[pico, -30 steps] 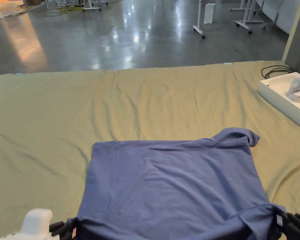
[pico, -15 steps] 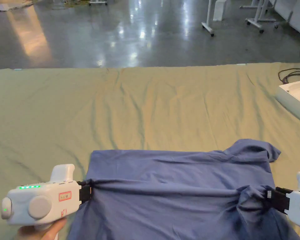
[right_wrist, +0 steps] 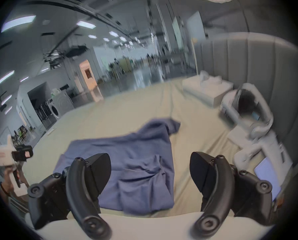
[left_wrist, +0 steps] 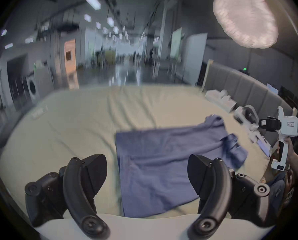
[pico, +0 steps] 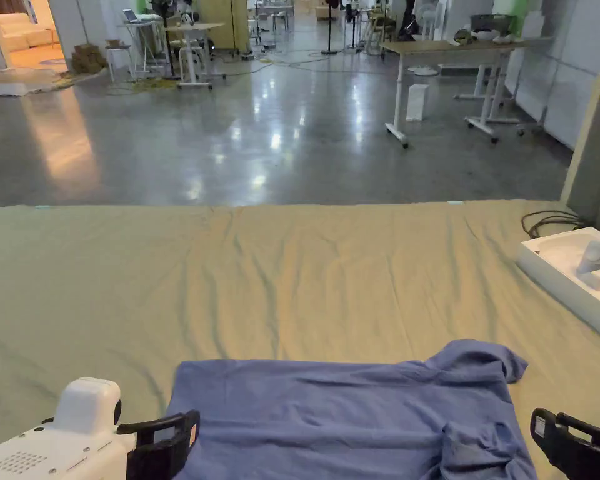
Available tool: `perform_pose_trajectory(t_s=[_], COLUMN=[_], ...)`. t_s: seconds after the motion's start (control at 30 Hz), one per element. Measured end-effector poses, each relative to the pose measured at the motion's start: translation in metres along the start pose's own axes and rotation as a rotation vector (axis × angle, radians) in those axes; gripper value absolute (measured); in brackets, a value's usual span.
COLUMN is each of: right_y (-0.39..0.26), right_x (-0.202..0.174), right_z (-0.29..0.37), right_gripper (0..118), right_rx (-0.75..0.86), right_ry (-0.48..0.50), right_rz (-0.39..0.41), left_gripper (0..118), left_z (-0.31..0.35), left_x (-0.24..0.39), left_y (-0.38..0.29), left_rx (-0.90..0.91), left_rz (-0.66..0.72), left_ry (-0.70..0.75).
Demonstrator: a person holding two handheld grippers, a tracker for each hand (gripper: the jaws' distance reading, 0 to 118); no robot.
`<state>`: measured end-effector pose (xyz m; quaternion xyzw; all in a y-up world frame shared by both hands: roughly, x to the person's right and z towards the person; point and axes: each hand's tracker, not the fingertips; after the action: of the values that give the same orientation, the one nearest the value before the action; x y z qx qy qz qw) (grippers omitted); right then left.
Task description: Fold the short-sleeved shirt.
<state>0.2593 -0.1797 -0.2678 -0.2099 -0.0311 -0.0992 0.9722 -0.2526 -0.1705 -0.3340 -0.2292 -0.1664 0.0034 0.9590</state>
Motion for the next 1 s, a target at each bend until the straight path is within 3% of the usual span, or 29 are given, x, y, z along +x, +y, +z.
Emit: perform_pose_trajectory(t_s=[0.2,0.37,0.43,0.5,0.57,0.6,0.63,1.0], right_y=[0.008,0.012,0.009,0.008,0.006,0.005,0.004,0.004], right_x=[-0.063,-0.108,-0.119,-0.123,-0.128,-0.13,-0.126,-0.118], right_z=[0.125,0.166,0.174,0.178,0.181,0.182,0.181,0.172], right_gripper=[100,99,83,44,15,0,0,0], right_rx=[0.272,0.299,0.302,0.302,0.302,0.298,0.288,0.273], right_ry=[-0.024,0.015,0.019,0.009,0.006,0.008,0.004,0.017], right_rz=[0.192,0.274,0.291,0.309,0.309,0.303,0.299,0.3], left_gripper=[100,98,79,37,26,11,1,1], left_z=[0.118,0.166,0.179,0.185,0.189,0.191,0.189,0.171], left_x=[0.055,0.083,0.089,0.092,0.093,0.093,0.092,0.076], left_y=[0.021,0.024,0.024,0.023,0.021,0.019,0.017,0.017], left_rx=[0.203,0.333,0.345,0.352,0.346,0.341,0.343,0.27], left_rz=[-0.086,-0.079,-0.095,-0.099,-0.111,-0.112,-0.108,-0.054], left_ry=[0.052,0.109,0.114,0.118,0.107,0.101,0.096,0.076])
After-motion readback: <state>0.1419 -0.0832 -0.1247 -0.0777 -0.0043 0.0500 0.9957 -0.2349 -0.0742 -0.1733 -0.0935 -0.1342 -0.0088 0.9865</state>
